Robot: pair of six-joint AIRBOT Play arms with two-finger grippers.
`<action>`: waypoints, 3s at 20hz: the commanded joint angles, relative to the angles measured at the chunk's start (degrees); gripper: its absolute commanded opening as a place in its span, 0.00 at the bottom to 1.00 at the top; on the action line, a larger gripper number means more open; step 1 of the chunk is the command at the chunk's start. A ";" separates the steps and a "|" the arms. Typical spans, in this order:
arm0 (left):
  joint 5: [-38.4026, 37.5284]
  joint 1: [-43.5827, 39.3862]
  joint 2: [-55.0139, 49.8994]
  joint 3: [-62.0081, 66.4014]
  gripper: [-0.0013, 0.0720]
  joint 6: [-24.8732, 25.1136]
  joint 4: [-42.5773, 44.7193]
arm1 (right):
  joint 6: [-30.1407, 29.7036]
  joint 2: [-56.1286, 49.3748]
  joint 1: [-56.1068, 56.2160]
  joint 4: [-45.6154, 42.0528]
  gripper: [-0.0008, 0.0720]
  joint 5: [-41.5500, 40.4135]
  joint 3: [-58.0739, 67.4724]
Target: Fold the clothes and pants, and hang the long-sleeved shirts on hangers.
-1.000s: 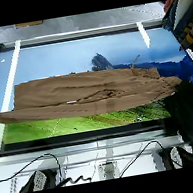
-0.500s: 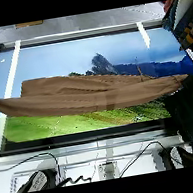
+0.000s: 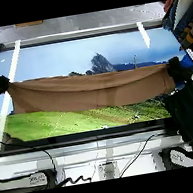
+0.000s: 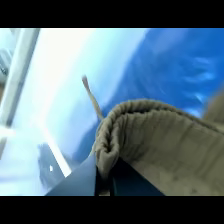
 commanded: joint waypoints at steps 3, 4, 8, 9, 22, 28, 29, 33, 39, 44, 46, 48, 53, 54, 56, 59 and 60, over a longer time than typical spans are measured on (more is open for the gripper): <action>3.08 -1.14 -2.62 1.86 0.98 -1.33 -2.01 | -0.07 -12.39 4.00 0.79 0.96 -6.05 9.42; 1.77 -0.83 -1.64 1.86 0.98 -1.29 -1.70 | -0.07 -12.13 3.82 -0.42 0.97 -5.97 9.66; -11.72 4.00 3.74 1.86 0.89 -0.50 8.31 | -0.04 -8.92 1.92 -7.74 0.96 -2.16 9.90; -17.90 6.10 4.68 1.84 0.76 -0.50 10.95 | -0.04 -8.11 0.94 -8.83 0.96 0.50 9.88; -25.24 14.36 3.80 -19.06 0.89 10.27 -7.06 | -0.04 -6.97 -2.29 -19.30 0.96 16.48 9.84; -5.70 5.31 -2.34 -19.06 0.89 10.29 -18.69 | -0.07 -6.97 -2.19 -19.30 0.96 16.94 9.84; -1.38 3.78 -2.75 -19.04 0.89 10.27 -19.98 | -0.09 -6.97 -2.01 -19.23 0.96 17.20 9.84; 10.23 -2.97 -5.46 -15.43 0.88 13.20 -20.85 | -6.23 -6.97 1.31 -19.17 0.96 17.20 9.84; 10.34 -6.84 -11.96 -5.05 0.06 15.50 -20.85 | -8.33 -6.97 10.51 -19.12 0.95 14.60 10.03; 7.10 -6.93 -4.98 -2.47 0.05 15.65 -16.06 | -8.04 -7.04 21.03 -17.11 0.06 0.76 12.61; 1.27 -7.32 -0.17 -2.47 0.05 15.65 -9.35 | -6.80 -8.37 26.10 -17.11 0.06 -0.20 15.58; -4.52 -8.04 4.96 -2.47 0.05 15.67 -5.25 | -6.21 -11.76 30.91 -17.11 0.06 3.04 20.57; -13.42 -11.45 18.21 -2.47 0.05 20.57 -4.52 | -1.16 -26.86 43.45 -17.16 0.06 11.76 37.24; -14.47 -12.09 20.31 -2.47 0.05 20.55 -4.52 | 0.59 -30.42 45.57 -17.16 0.06 13.77 40.63; -15.30 -13.33 24.22 -2.47 0.05 20.55 -4.52 | 5.03 -37.07 49.55 -17.14 0.06 16.55 46.40; -15.28 -14.36 27.45 -2.47 0.05 20.55 -4.52 | 9.92 -44.63 54.86 -16.31 0.06 17.94 52.74; -15.30 -14.43 27.78 -2.47 0.05 20.55 -4.55 | 10.38 -46.58 56.43 -15.76 0.06 18.62 54.58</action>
